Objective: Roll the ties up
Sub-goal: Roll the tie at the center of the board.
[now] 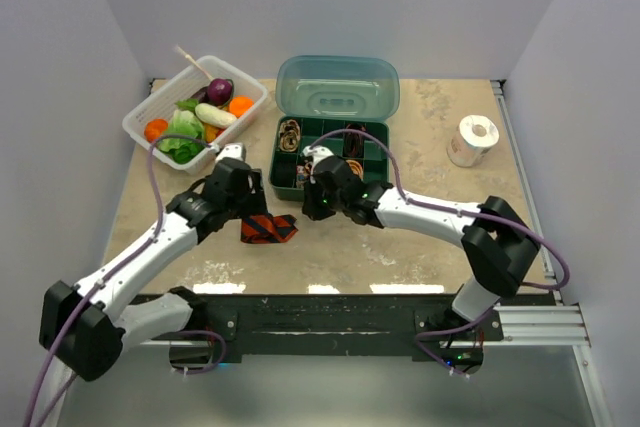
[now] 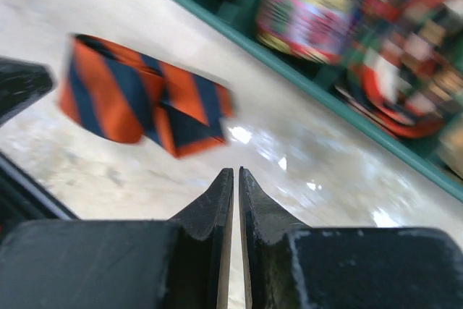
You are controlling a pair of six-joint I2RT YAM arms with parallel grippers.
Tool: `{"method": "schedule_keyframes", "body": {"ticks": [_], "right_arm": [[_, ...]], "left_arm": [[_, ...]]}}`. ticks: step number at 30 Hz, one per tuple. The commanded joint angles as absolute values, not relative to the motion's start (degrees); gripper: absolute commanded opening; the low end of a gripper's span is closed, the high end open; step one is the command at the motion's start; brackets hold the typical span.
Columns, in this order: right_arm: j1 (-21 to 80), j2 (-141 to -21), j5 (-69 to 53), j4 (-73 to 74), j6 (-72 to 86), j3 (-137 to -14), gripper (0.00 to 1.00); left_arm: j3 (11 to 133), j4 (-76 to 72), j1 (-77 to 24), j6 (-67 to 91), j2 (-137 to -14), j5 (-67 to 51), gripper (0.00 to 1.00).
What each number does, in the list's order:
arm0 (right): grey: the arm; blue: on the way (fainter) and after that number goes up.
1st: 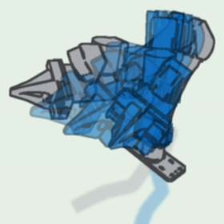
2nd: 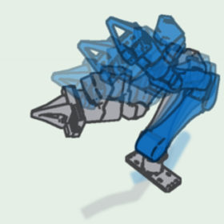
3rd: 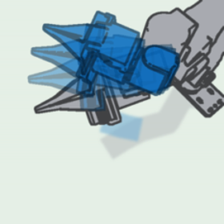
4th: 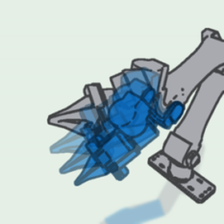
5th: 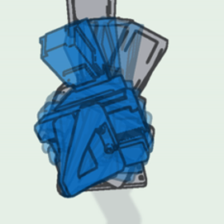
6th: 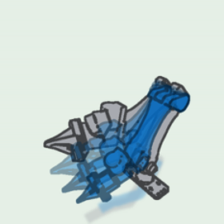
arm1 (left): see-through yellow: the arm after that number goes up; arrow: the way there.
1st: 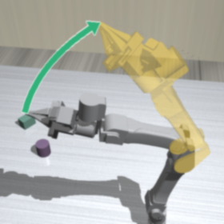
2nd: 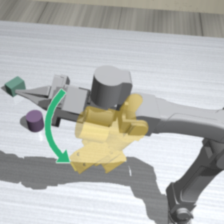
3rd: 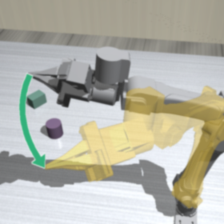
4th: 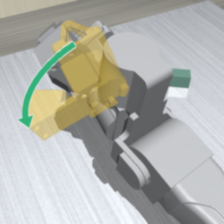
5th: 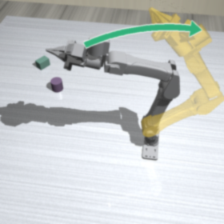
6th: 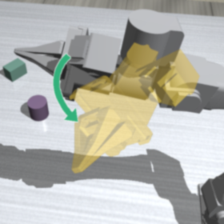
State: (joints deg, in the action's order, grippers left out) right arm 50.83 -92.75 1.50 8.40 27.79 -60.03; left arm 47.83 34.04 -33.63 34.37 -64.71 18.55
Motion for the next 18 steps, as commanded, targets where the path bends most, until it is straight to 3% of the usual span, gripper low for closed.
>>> {"method": "schedule_keyframes", "body": {"ticks": [1, 10, 18], "right_arm": [[53.7, -97.0, -3.2, 2.1, 26.7, -65.1, 0.11], [57.3, -105.4, -8.7, -2.8, 27.5, -72.7, 0.11], [58.1, -109.2, -8.9, -3.5, 27.8, -75.5, 0.11]], "left_arm": [[41.2, 26.0, -24.1, 32.3, -58.5, 3.1, 0.79], [29.3, 14.3, -5.7, 35.3, -53.4, -19.9, 0.80], [21.1, 7.0, 0.0, 39.7, -52.6, -25.1, 0.80]]}}
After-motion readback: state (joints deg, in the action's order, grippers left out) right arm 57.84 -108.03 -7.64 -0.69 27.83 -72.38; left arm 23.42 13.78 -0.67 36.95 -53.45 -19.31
